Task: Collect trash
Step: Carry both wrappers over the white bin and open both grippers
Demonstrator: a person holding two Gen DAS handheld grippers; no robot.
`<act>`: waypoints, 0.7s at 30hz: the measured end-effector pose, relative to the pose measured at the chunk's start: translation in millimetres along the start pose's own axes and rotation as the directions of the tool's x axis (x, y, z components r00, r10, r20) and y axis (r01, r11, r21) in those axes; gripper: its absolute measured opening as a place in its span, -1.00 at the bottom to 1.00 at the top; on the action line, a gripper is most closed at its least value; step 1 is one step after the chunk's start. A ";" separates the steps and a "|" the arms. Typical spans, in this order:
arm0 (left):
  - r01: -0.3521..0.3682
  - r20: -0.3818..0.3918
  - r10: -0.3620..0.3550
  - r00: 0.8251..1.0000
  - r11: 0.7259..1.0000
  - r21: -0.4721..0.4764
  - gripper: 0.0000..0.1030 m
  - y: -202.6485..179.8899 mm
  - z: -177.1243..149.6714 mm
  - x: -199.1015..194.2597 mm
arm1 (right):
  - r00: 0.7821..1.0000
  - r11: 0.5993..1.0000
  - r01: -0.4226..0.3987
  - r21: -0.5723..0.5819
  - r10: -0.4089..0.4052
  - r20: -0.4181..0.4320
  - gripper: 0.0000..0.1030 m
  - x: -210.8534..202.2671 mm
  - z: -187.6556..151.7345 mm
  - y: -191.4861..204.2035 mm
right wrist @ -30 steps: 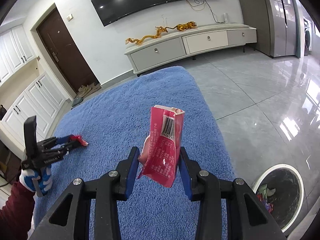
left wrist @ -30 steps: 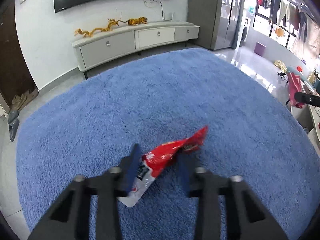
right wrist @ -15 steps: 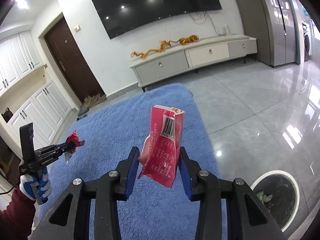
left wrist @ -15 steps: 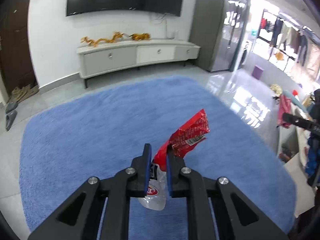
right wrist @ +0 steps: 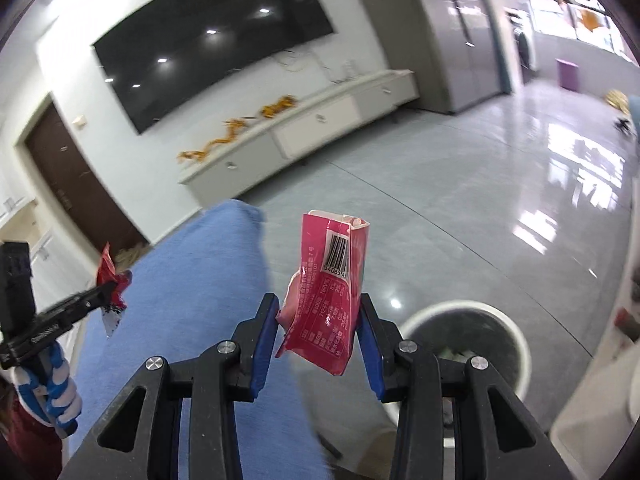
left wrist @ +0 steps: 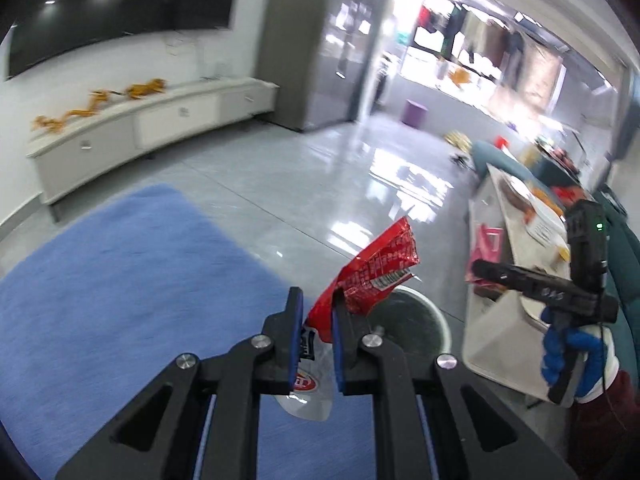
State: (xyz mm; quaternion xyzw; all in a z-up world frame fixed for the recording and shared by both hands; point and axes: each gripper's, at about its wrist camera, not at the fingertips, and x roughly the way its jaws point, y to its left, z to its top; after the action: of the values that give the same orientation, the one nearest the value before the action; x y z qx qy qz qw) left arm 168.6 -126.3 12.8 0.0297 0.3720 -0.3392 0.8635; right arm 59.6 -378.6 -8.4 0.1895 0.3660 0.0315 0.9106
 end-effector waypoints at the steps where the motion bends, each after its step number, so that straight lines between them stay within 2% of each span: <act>1: 0.012 -0.019 -0.012 1.000 1.000 0.011 -0.76 -11.2 3.4 13.0 | 1.000 1.000 0.016 0.015 -0.016 -0.013 -0.28 3.1 -1.2 -12.2; 7: 0.066 -0.163 -0.056 0.985 0.996 0.054 -0.76 -78.4 18.0 107.3 | 0.991 0.991 0.106 0.082 -0.099 -0.088 -0.26 31.7 -12.2 -72.2; 11: 0.090 -0.227 -0.081 0.970 0.996 0.028 -0.74 -97.6 22.0 152.4 | 0.982 0.984 0.144 0.109 -0.128 -0.141 -0.22 52.1 -19.5 -102.1; 14: 0.103 -0.271 -0.097 0.958 0.995 0.007 -0.73 -109.8 21.4 181.8 | 0.973 0.975 0.181 0.132 -0.158 -0.166 -0.10 65.2 -22.3 -118.8; 15: 0.116 -0.288 -0.113 0.951 0.993 -0.005 -0.73 -113.8 21.6 192.6 | 0.972 0.972 0.187 0.140 -0.162 -0.171 0.01 67.0 -24.6 -124.7; 16: 0.128 -0.301 -0.127 0.945 0.992 -0.014 -0.62 -117.1 20.1 199.7 | 0.969 0.969 0.196 0.151 -0.169 -0.178 0.14 70.2 -26.0 -130.9; 17: 0.134 -0.309 -0.134 0.942 0.991 -0.020 -0.31 -120.0 18.1 204.3 | 0.968 0.966 0.203 0.157 -0.174 -0.181 0.18 69.7 -28.0 -136.4; 19: 0.132 -0.314 -0.135 0.940 0.991 -0.031 0.05 -127.3 15.6 215.0 | 0.965 0.962 0.215 0.167 -0.184 -0.185 0.24 69.6 -31.6 -142.4; 21: 0.138 -0.323 -0.146 0.935 0.989 -0.047 0.05 -129.1 13.6 221.2 | 0.963 0.958 0.225 0.179 -0.190 -0.190 0.27 68.3 -34.8 -146.8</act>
State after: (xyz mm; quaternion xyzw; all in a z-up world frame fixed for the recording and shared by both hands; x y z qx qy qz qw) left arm 207.6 -354.2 -98.0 0.0482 0.5149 -0.3865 0.7637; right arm 73.9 -490.0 -130.1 0.2365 0.4618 -0.0852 0.8506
